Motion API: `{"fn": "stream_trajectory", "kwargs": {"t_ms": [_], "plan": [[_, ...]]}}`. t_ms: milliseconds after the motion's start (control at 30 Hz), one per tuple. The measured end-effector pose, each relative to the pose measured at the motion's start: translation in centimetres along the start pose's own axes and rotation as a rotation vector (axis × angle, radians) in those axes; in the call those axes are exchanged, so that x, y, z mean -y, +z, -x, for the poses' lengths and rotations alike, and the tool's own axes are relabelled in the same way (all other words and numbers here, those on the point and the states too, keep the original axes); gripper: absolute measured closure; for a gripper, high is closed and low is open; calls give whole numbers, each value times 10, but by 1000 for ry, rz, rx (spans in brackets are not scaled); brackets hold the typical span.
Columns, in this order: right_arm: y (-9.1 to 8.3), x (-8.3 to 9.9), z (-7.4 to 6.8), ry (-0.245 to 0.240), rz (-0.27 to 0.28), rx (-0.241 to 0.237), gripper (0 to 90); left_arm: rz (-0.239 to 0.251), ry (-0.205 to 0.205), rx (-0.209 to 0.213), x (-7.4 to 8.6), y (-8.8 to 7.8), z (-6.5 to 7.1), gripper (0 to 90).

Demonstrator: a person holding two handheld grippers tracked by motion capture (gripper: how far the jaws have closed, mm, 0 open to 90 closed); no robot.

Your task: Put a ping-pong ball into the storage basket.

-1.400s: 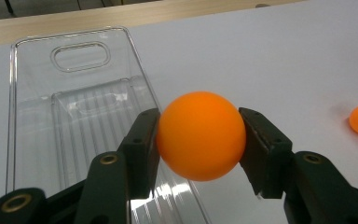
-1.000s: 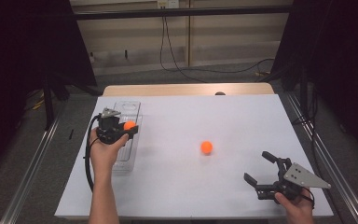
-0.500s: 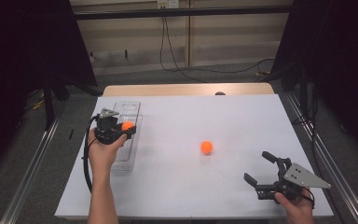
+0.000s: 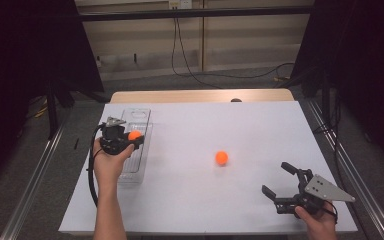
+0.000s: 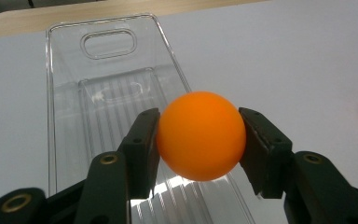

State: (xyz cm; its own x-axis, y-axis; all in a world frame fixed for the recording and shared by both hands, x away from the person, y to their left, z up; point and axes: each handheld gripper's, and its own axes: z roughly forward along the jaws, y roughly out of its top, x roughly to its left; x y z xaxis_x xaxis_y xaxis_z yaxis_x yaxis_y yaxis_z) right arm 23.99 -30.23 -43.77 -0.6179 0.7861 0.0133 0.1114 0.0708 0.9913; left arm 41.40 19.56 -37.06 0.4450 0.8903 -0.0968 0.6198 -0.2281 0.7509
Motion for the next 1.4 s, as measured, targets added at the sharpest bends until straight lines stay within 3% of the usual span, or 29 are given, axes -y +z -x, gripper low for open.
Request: {"fn": "stream_trajectory", "kwargs": {"t_ms": [333, 1400], "plan": [[0, 0, 0, -1, 0, -1, 20, -10, -3, -27, 4, 3, -4, 509], [0, 0, 0, 1, 0, -1, 20, -41, -24, -60, 12, 10, -13, 509]]}}
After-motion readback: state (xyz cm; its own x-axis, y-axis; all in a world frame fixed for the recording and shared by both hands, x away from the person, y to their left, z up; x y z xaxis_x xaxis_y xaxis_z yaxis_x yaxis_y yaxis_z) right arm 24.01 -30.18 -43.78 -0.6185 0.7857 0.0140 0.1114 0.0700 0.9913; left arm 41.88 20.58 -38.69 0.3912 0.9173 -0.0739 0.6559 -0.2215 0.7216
